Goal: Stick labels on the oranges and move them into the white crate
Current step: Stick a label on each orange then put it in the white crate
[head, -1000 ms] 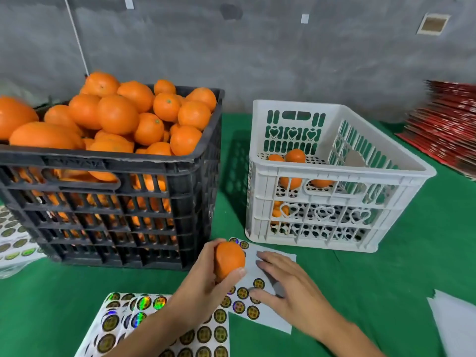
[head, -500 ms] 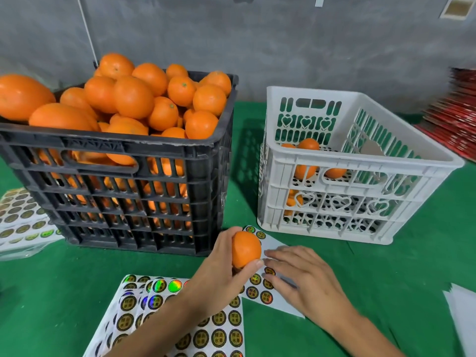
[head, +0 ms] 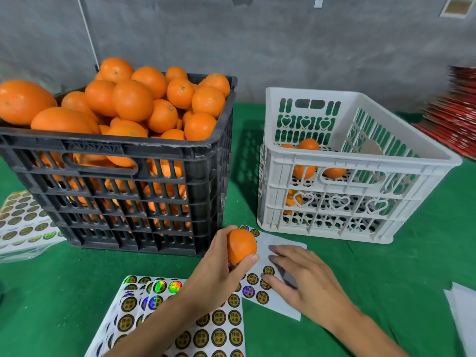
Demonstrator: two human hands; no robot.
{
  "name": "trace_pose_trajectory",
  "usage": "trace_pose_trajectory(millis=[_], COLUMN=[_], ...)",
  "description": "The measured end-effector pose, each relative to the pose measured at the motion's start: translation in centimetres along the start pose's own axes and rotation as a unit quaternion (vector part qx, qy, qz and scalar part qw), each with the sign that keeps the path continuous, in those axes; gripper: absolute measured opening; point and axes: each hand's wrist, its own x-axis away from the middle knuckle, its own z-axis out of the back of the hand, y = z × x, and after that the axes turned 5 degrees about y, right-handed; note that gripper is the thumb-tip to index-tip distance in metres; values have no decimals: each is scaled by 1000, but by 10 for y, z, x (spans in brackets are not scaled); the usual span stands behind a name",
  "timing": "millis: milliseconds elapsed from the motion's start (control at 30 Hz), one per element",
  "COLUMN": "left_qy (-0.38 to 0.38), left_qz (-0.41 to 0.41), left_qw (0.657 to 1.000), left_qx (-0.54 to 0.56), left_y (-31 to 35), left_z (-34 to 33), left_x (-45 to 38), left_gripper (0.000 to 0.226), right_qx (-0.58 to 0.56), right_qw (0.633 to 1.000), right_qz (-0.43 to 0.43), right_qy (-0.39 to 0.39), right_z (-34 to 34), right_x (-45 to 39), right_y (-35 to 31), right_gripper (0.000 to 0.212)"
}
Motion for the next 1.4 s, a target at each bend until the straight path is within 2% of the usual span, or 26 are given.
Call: trace_pose_trajectory(millis=[200,367,433,533,700,867,1000,1167,1300,1400], left_qy=[0,0,0,-2,0,-1,2,3,6,4], left_qz=[0,-5,-5,-1,-5,-6,-13,-13,-14,-14], left_qw=[1000,1000,1000,1000,1000,1000,1000,1000,1000,1000], left_qx=[6,2,2,4,0,2,0,-4,-1,0], left_y=[0,-1,-1,0,0,-1,-1,-3,-3,-4], left_z=[-1,-1,-1,0,0,-1,-1,-1,-1,-1], left_x=[0,0,0,0,0,0,0,0,0,0], left_gripper=[67,66,65,67,68,68,65,65,63,63], right_qx=[-85,-78,-76,-71,-113,-86,-33,-25,-2,-21], right_qw=[996,997,997,997,992,996,996,992,987,982], right_qz=[-27,10,5,-35,-49,-14,46,83,127,161], right_qy=[-4,13,12,-1,2,25,71,95,103,97], right_z=[-3,-4,-6,-10,-12,-13,-10,-10,-11,-13], right_x=[0,2,2,1,-1,0,-1,-1,-2,-2], right_y=[2,-1,-2,2,5,4,4,5,6,4], right_gripper=[48,31,38,62,48,39,33,29,27,18])
